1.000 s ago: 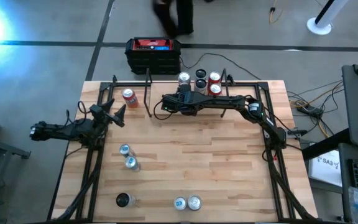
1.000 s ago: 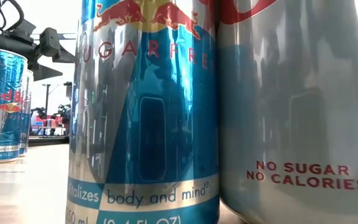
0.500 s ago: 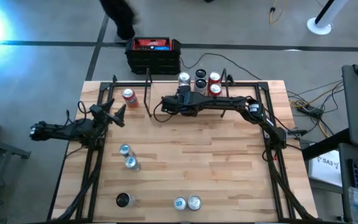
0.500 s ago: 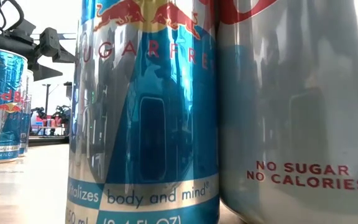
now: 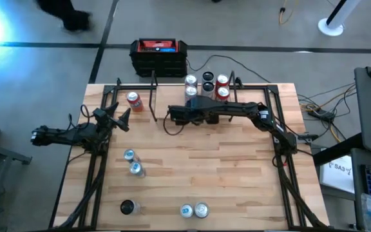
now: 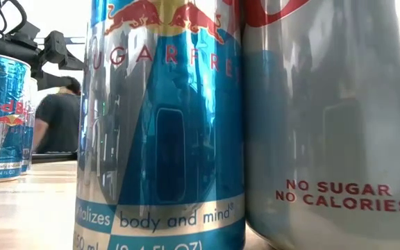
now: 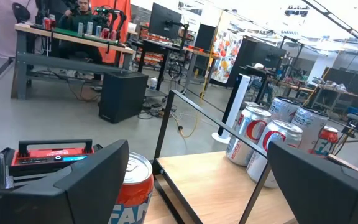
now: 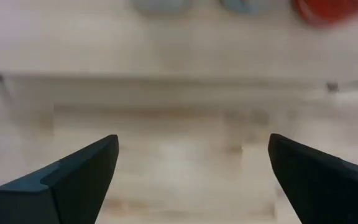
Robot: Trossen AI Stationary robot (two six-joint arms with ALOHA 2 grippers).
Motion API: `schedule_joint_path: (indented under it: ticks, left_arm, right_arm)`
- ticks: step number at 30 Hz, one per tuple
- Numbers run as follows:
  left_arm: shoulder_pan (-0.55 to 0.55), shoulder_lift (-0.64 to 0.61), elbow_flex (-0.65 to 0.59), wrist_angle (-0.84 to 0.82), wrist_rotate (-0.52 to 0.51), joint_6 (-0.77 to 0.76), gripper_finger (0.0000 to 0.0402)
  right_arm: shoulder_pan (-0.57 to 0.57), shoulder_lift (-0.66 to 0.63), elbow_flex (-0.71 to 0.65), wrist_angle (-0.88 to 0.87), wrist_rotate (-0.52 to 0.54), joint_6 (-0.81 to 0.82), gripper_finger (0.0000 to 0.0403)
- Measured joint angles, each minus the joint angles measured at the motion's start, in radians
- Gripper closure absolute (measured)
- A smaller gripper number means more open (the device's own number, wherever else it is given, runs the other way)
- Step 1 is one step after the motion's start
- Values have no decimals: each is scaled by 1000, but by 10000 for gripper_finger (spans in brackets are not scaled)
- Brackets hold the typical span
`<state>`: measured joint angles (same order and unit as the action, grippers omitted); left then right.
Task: Place canned beverage on shelf
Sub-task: Put the bottom blue soda can on the shelf
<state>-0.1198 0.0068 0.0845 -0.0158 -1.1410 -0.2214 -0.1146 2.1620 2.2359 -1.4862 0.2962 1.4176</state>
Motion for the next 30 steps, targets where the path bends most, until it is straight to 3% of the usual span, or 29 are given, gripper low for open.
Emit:
schedule_joint_path:
  ticks: [6, 13, 24, 30]
  left_arm:
    - [0, 0, 0, 0, 0, 0, 33]
    - [0, 0, 0, 0, 0, 0, 33]
    - [0, 0, 0, 0, 0, 0, 33]
    - [0, 0, 0, 0, 0, 0, 33]
  right_arm:
    - [95, 0, 1, -32, -84, 101, 3]
    - [219, 0, 1, -21, -88, 217, 3]
    - [289, 0, -4, -15, -135, 442, 3]
    - [308, 0, -4, -8, -333, 539, 3]
